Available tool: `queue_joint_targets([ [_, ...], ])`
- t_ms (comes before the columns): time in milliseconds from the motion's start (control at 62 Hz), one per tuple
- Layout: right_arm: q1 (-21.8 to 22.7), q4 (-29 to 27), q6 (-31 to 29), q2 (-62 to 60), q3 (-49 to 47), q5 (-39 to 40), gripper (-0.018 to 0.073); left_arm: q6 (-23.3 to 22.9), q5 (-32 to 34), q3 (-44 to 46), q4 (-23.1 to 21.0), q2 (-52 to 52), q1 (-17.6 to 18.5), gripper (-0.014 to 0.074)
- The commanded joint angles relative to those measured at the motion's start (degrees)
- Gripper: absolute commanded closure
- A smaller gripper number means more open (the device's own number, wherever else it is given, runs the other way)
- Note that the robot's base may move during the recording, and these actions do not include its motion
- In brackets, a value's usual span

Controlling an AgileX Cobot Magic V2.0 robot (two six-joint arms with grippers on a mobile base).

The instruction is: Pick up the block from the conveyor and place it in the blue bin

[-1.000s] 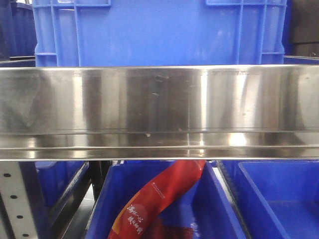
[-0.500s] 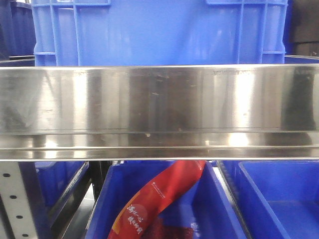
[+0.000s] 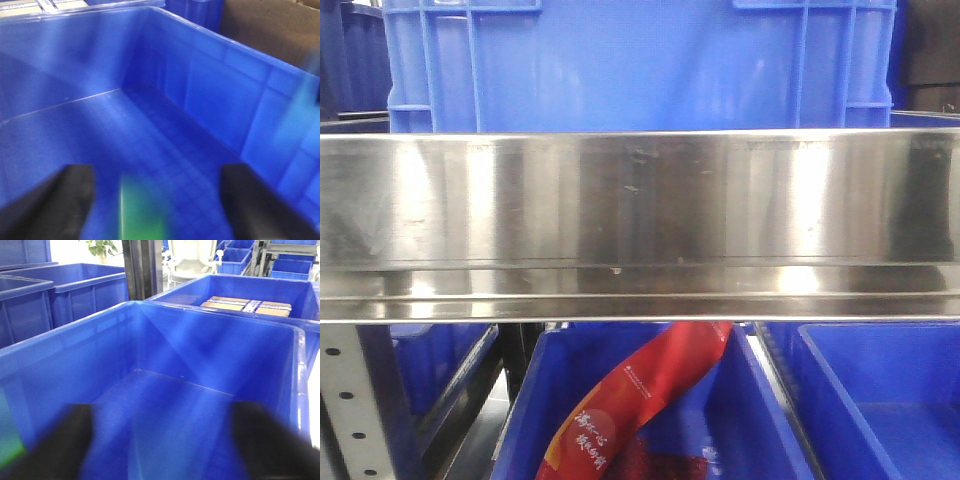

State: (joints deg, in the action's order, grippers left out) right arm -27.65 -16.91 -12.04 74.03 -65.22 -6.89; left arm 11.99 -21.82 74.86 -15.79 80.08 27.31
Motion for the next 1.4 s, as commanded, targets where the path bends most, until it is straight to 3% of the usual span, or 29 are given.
queue_joint_targets([
  [0, 0.09, -0.03, -0.47, 0.04, -0.6, 1.26, 0.0032, -0.05, 2.4, 0.48, -0.6, -0.19, 0.4, 0.0178],
  [65, 0.5, -0.03, -0.47, 0.04, -0.6, 1.26, 0.0064, -0.05, 3.16, 0.48, -0.6, -0.19, 0.4, 0.0258],
  [145, 0.66, -0.03, -0.47, -0.4, -0.75, 1.37, 0.0205, -0.05, 3.26, 0.6, -0.6, -0.53, 0.4, 0.0414],
  [258, 0.66, -0.03, -0.47, -2.23, -0.74, 1.26, 0.0577, -0.05, 3.26, 0.69, -0.6, -1.77, 0.4, 0.0693],
  [323, 0.66, -0.03, -0.47, -2.67, -0.74, 1.39, 0.073, -0.05, 3.26, 0.69, -0.6, -2.31, 0.4, 0.0708],
  [661, 1.2, 0.33, -0.47, -10.39, 3.86, -2.98, 0.0721, -0.05, 3.31, -1.61, 0.42, -10.83, 0.19, 0.0708],
  [726, 2.04, 0.33, -0.47, -14.1, 8.67, 0.38, 0.0721, -0.05, 4.05, -5.24, 2.42, -14.33, 0.19, 0.0708],
  [855, 2.59, 0.33, -0.47, -22.45, 19.97, 6.89, 0.0721, -0.05, 4.9, -15.82, 2.44, -21.56, 0.19, 0.0708],
  [1081, 2.59, 0.33, -0.47, -38.55, 36.83, 6.89, 0.0721, -0.05, 12.3, -35.4, -0.31, -37.47, 0.19, 0.0708],
  [1226, 2.59, 0.33, -0.47, -46.91, 42.01, 6.89, 0.0721, -0.05, 16.99, -44.57, -0.31, -46.47, 0.19, 0.0708],
  [1387, 2.59, 0.33, -0.47, -52.64, 43.16, 3.78, 0.0721, -0.05, 16.91, -48.95, -0.31, -53.68, 0.19, 0.0708],
])
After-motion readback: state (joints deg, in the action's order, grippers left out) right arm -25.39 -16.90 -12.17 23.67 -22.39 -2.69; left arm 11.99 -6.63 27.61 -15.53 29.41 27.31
